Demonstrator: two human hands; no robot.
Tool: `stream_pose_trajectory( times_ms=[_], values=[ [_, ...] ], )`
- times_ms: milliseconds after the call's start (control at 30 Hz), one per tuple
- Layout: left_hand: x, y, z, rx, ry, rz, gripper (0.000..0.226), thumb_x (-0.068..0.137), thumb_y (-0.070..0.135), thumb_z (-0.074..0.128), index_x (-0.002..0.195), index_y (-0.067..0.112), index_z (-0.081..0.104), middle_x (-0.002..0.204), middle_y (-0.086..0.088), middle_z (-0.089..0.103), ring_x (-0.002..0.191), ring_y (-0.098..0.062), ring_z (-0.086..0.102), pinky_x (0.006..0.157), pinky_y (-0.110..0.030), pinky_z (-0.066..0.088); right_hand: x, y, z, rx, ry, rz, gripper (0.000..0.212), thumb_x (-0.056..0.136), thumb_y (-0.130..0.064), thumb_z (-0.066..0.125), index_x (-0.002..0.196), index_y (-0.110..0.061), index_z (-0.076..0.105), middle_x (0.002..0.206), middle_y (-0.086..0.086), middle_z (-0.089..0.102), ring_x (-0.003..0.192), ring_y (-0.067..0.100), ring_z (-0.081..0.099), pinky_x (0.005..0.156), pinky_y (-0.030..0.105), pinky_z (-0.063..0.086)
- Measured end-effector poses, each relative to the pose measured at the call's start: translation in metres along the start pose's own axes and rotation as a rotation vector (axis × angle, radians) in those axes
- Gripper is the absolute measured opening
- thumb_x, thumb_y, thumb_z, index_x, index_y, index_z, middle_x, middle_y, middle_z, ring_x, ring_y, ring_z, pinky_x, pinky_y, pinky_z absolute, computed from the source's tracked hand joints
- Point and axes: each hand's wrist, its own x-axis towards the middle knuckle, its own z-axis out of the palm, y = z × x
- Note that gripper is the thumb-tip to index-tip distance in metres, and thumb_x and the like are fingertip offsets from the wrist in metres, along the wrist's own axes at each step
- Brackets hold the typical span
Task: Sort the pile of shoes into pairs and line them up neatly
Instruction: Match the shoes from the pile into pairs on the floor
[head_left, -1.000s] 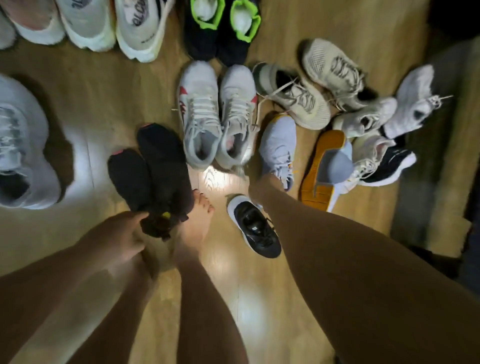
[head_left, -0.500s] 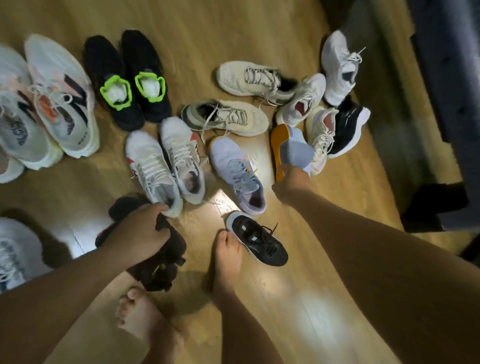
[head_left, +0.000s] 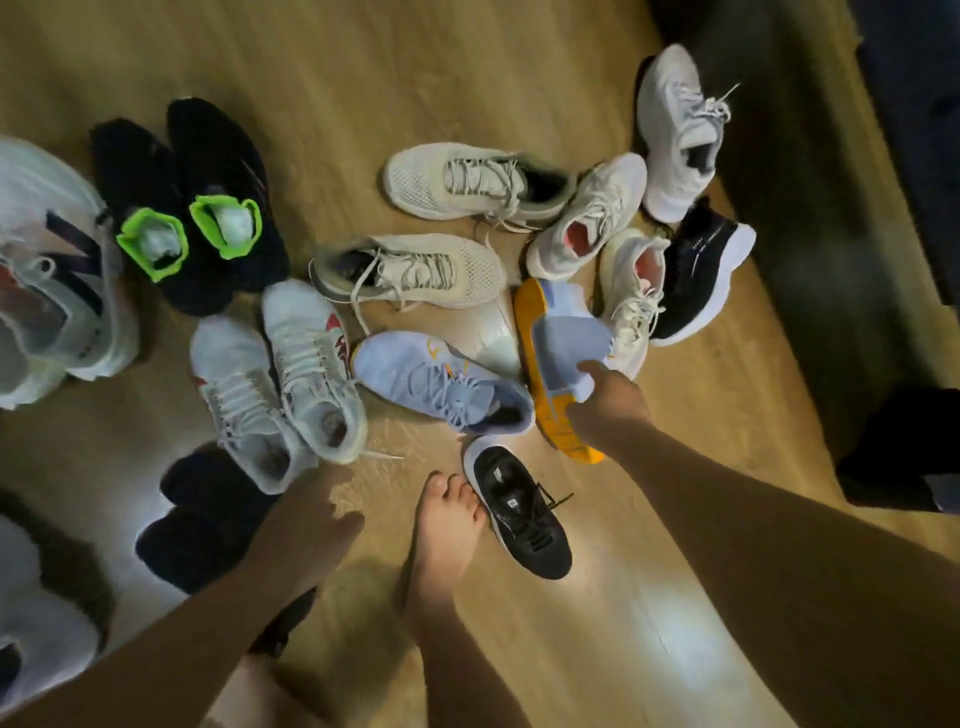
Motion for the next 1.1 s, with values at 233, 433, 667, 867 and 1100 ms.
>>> stream_pose_trajectory(
  times_ms=[233,433,667,867,1100],
  values=[
    [0.051,0.072,-0.018,0.036,0.098,-0.03,0.039,0.086,0.024,0.065,0.124,0.02,0.056,0.113,-0.011,0.064,0.094,-0.029,0.062,0.079,-0.037,0.049,0.041,0.036,-0.059,0.116,0.127,0.026,0.061,0.084,-0.013,0.061,0.143,-0.02,0.045,0.135,0.015,0.056,0.123,0.033,0.052,0.094,0.03,0.043],
    [0.064,0.126,-0.003,0.154,0.125,0.096,0.049,0.083,0.016,0.068,0.13,0.014,0.056,0.129,-0.01,0.056,0.115,-0.027,0.055,0.095,-0.035,0.043,0.049,0.054,-0.071,0.167,0.135,0.028,0.067,0.083,-0.015,0.062,0.146,-0.02,0.042,0.139,0.013,0.053,0.125,0.032,0.051,0.096,0.032,0.044],
    [0.047,0.13,0.022,0.205,0.068,0.186,0.046,0.082,0.015,0.068,0.127,0.017,0.056,0.123,-0.003,0.054,0.097,-0.017,0.06,0.081,-0.029,0.043,0.039,0.072,-0.042,0.191,0.071,0.038,0.067,0.086,-0.014,0.059,0.148,-0.023,0.036,0.141,0.01,0.049,0.123,0.031,0.051,0.091,0.034,0.048],
    [0.035,0.091,0.015,0.173,0.102,0.097,0.04,0.078,0.014,0.072,0.116,0.019,0.06,0.111,-0.003,0.055,0.09,-0.018,0.059,0.079,-0.032,0.046,0.043,0.076,-0.032,0.122,0.035,0.059,0.069,0.086,-0.011,0.06,0.149,-0.025,0.034,0.144,0.008,0.046,0.126,0.029,0.049,0.084,0.032,0.049],
    [0.018,0.04,0.076,0.432,-0.051,0.164,0.038,0.09,0.055,0.045,0.11,0.024,0.053,0.098,-0.006,0.047,0.111,-0.029,0.056,0.101,-0.051,0.035,0.051,0.05,-0.06,0.11,0.119,-0.077,0.059,0.08,-0.022,0.06,0.138,-0.022,0.049,0.132,0.01,0.056,0.116,0.033,0.057,0.092,0.038,0.052]
  ],
)
